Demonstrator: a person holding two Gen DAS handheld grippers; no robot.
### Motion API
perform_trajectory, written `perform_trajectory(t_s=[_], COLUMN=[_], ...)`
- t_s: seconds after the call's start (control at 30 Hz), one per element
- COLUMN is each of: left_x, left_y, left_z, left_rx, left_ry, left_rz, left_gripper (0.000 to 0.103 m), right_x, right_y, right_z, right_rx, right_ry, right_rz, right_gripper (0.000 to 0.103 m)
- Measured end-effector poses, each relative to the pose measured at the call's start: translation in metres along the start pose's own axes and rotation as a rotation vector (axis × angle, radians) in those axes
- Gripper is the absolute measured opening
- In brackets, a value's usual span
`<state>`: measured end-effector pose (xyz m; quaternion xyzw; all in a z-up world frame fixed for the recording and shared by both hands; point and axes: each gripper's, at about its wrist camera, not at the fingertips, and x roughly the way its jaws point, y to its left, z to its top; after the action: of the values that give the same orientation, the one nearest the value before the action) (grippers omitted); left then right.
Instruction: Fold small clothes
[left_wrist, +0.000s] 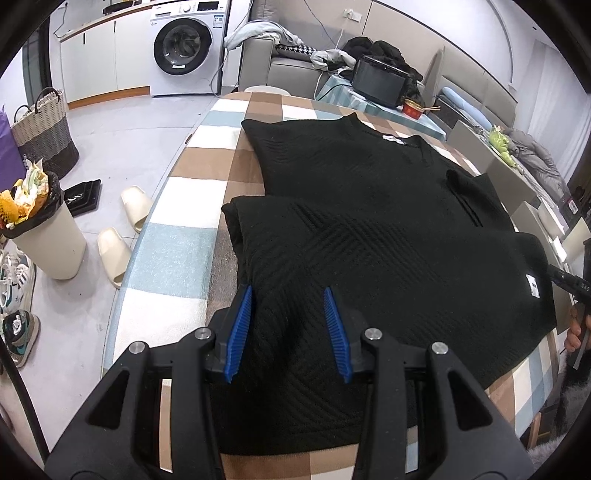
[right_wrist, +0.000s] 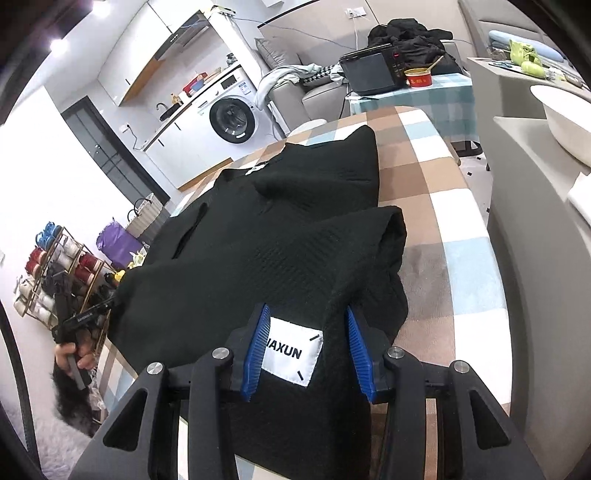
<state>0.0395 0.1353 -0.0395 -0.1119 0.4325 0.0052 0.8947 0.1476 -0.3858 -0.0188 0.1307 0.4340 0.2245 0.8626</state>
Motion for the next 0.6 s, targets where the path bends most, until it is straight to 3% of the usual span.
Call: perform_trajectory(t_s=[0.1, 0.13, 0.17, 0.2, 0.27, 0.43, 0.6], left_x=[0.004, 0.004, 0.004, 0.003, 0.001, -0.019, -0.040], left_y=[0.002, 0.002, 0.001, 0.001, 0.002, 0.007, 0.006], left_z=[0.003, 0.003, 0.004, 0.004, 0.004, 0.006, 0.026], left_rx=[-0.008, -0.009, -0.005, 0.002, 0.013, -0.014, -0.010], left_ry=[0.003, 0.000, -0.006, -0.008, -0.017, -0.072, -0.162], left_rz=[0.001, 0.003, 0.004, 0.012, 0.023, -0.042, -0.101], left_gripper=[0.035, 0.035, 0.030, 0.018, 0.008, 0.004, 0.003], right_x=[0.007, 0.009, 0.010, 0.010, 0.006, -0.023, -0.027], right_y=[-0.001, -0.001, 0.000, 0.001, 0.003, 0.016, 0.033], right_z=[-0.001, -0.001, -0.001, -0.001, -0.002, 0.010, 0.045], right_rx=[-0.005, -0.010, -0.023, -0.040, -0.062, -0.083, -0.106], right_ry=[0.013, 0.017, 0.017, 0.017, -0.007, -0.149, -0.254], right_rz=[-0.020, -0.038, -0.070, -0.105, -0.127, -0.099, -0.091], right_gripper=[0.044, 0.039, 0.024, 0.018, 0.003, 0.003, 0.003])
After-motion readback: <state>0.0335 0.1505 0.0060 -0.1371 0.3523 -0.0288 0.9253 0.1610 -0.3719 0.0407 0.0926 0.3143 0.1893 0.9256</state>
